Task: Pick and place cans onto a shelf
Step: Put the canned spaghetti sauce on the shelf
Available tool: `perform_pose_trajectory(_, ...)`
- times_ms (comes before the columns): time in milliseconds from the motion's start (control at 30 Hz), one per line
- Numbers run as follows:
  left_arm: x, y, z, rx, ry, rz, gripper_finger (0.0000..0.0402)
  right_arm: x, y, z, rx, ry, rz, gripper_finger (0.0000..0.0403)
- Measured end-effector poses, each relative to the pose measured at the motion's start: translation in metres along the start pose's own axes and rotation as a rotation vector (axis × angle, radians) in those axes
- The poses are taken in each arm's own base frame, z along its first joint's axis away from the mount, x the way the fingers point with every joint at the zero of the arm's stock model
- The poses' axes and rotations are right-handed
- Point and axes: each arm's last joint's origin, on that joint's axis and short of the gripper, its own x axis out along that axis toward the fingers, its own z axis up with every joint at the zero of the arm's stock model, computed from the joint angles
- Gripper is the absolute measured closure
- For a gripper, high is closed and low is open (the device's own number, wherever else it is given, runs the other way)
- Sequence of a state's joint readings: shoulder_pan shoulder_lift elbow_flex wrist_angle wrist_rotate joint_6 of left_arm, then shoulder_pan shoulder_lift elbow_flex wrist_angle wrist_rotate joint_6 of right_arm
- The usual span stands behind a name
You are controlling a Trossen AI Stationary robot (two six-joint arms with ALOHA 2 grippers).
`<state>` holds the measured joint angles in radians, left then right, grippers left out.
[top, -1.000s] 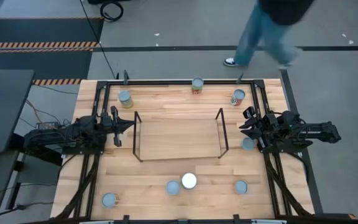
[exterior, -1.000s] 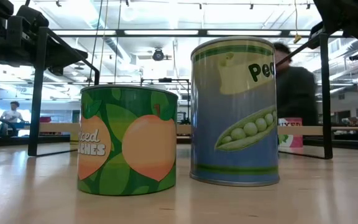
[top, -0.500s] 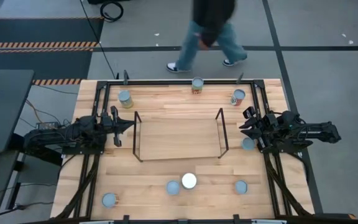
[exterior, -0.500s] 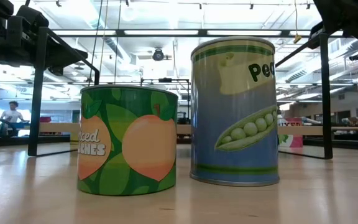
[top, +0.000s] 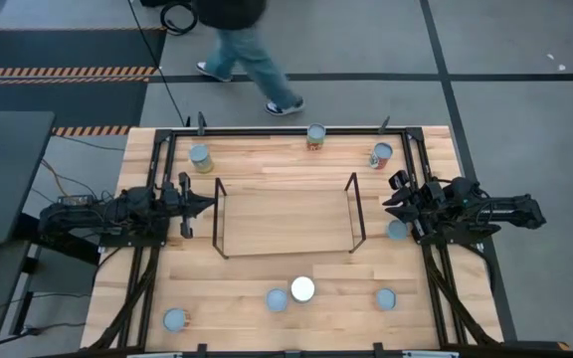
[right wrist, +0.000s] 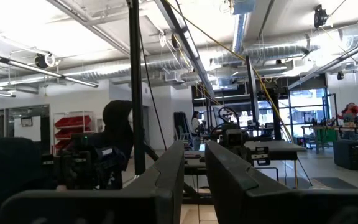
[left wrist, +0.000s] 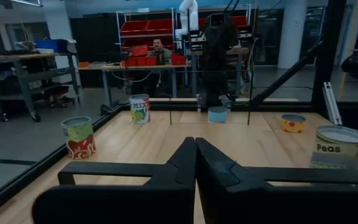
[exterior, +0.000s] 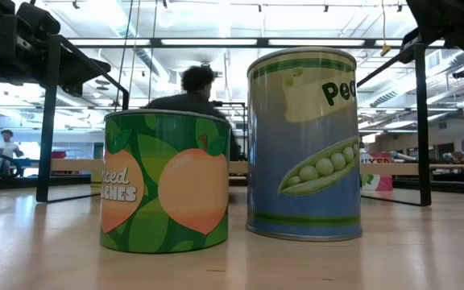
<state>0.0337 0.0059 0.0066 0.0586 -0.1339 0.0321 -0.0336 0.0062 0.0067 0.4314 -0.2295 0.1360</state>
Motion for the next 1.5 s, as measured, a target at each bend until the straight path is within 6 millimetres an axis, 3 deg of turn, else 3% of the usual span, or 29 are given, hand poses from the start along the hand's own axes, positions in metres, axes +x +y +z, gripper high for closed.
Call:
perform_pose_trajectory(633, -0.002, -0.013, 0.000, -0.008, -0.003, -0.132, 0.0390, 0.000, 0.000, 0.000, 0.000, -0.001, 0.000, 0.0330)
perform_pose_trajectory(1500, -0.002, -0.013, 0.000, -0.008, -0.003, -0.136, 0.0390, 0.000, 0.000, 0.000, 0.000, -0.001, 0.000, 0.0330)
